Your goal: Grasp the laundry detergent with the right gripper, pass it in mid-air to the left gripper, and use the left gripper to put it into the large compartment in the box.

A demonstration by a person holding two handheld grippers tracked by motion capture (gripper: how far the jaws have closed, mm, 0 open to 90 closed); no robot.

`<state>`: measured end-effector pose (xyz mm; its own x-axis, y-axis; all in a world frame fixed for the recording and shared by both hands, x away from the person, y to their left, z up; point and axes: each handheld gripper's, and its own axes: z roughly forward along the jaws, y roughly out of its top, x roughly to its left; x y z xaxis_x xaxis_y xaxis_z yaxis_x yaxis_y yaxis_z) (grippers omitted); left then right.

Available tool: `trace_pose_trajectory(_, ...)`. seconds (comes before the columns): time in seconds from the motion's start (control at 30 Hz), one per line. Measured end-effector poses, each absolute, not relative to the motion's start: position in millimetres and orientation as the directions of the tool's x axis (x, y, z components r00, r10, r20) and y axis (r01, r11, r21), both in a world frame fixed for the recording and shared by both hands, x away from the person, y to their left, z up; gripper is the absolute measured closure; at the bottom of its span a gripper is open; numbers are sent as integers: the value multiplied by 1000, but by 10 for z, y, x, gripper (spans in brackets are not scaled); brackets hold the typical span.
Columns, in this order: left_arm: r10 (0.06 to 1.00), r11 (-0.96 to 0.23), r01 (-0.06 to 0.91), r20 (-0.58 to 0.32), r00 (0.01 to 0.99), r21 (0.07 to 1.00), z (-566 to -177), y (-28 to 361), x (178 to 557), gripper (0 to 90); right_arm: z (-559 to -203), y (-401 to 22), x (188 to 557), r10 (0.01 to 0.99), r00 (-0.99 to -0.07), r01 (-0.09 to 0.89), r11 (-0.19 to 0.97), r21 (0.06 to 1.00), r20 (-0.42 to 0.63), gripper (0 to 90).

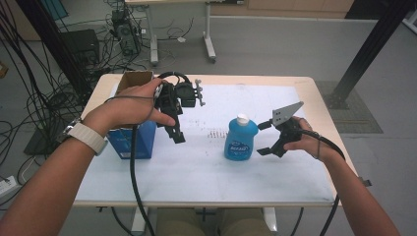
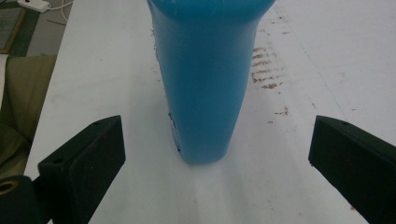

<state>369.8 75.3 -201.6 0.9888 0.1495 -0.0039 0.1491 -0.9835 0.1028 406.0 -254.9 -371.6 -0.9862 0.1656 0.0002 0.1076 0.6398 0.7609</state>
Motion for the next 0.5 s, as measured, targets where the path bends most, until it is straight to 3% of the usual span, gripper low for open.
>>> trace_pose_trajectory(0.5, 151, -983, 151, -3, 989, 103, -2016, 754, 3705, 79, -3748, -2555, 4057, 169, -986, 112, 629, 769, 5, 37)
